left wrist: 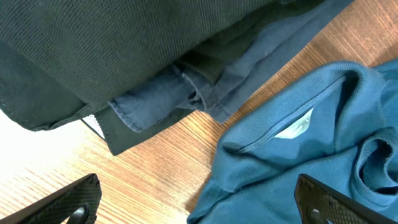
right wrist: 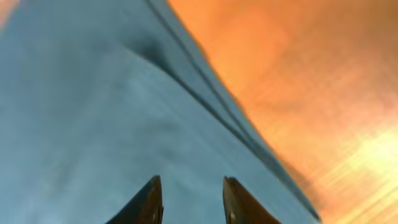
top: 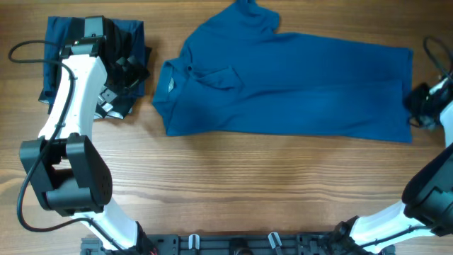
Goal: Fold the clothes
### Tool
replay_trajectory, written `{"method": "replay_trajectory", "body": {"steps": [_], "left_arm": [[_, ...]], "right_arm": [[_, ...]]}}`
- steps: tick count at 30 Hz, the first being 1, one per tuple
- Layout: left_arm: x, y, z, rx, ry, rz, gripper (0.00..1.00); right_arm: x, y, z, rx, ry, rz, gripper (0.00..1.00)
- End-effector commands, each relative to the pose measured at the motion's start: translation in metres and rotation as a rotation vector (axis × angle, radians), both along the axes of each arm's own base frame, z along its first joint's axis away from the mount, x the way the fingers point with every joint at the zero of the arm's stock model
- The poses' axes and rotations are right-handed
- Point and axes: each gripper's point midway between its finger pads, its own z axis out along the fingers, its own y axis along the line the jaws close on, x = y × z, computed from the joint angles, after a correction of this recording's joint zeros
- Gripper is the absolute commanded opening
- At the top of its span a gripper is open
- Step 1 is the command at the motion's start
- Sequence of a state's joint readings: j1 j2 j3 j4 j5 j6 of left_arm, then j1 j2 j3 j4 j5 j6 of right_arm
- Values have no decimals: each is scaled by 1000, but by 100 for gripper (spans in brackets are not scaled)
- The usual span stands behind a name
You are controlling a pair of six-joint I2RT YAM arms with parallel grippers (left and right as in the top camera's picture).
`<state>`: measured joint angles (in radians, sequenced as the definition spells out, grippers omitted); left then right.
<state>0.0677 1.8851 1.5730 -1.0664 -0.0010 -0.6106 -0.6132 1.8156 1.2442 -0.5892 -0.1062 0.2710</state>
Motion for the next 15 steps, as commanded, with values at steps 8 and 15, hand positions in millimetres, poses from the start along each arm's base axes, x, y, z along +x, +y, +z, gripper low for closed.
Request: {"method": "replay_trajectory", "body": {"steps": [8, 15], "left_arm": [[0, 2, -3, -4, 8, 2, 100], [0, 2, -3, -4, 8, 2, 100]], "right_arm": [[-59, 10, -82, 27, 282, -66, 29], [-99, -19, -95, -84, 438, -190, 21]]}}
